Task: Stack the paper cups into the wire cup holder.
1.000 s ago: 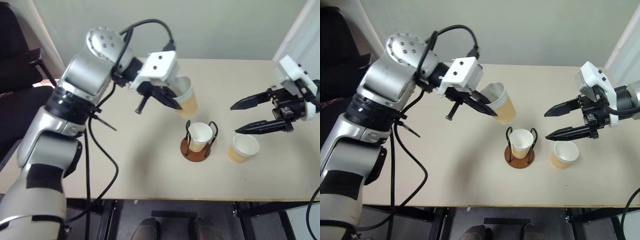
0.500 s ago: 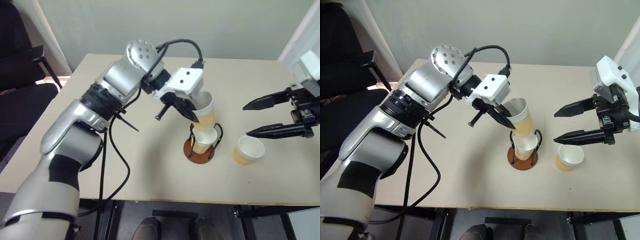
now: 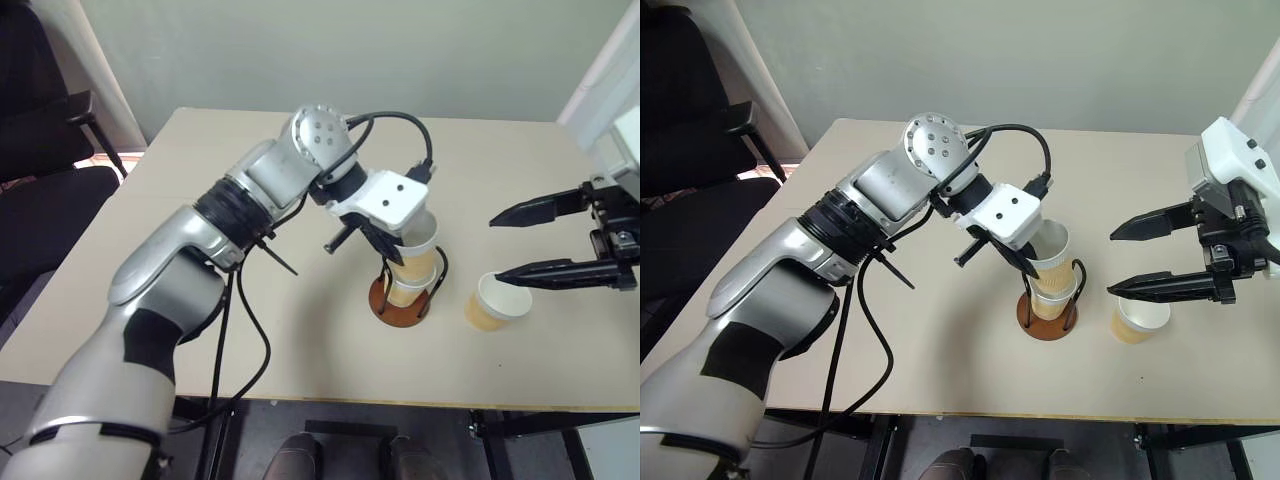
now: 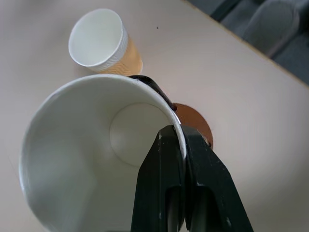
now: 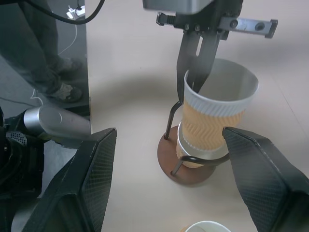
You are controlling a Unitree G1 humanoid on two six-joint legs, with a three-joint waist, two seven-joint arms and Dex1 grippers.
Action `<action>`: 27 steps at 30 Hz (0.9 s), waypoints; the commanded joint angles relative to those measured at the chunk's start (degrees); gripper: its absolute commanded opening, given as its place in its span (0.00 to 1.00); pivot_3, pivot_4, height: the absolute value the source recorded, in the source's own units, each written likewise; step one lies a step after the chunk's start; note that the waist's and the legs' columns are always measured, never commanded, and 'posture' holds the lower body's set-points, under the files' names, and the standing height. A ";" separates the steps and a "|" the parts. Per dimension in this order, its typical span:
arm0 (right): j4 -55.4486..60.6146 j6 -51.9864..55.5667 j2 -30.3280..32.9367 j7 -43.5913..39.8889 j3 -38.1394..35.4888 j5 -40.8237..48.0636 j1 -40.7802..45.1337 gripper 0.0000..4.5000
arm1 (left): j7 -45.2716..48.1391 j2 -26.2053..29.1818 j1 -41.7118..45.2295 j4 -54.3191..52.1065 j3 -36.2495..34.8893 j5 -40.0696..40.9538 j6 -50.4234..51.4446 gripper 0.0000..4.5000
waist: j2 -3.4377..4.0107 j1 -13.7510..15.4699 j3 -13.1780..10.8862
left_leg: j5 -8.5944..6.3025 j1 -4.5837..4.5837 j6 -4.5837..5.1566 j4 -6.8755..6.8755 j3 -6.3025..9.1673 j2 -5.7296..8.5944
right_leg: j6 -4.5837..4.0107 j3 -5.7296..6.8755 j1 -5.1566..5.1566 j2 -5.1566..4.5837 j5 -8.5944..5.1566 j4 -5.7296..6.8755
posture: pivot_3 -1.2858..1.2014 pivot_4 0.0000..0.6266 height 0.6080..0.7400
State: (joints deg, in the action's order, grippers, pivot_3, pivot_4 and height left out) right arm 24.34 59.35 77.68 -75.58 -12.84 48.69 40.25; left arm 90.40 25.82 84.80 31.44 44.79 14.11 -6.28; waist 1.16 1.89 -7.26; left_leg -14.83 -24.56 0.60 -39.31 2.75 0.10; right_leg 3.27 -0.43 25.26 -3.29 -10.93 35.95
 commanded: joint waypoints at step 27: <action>3.45 -1.22 -0.68 8.14 -3.74 0.87 -6.46 0.81 | -0.37 -2.64 1.75 5.88 -16.09 0.03 4.09 0.99 | 0.04 -0.01 0.02 | -0.13 -0.03 0.22 -0.50 -0.04 -0.01 | 0.19 -0.03 -0.14 0.01 0.10 0.05 | 0.52 0.24 1.00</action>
State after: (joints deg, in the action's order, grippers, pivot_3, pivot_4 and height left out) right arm 26.26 57.00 77.08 -69.90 -13.35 48.85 34.23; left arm 89.90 22.52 84.61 37.01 33.17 12.64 -4.54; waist 1.20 1.88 -7.24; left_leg -14.96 -24.58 0.82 -39.80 2.70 0.09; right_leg 3.46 -0.46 25.11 -3.28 -10.83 36.00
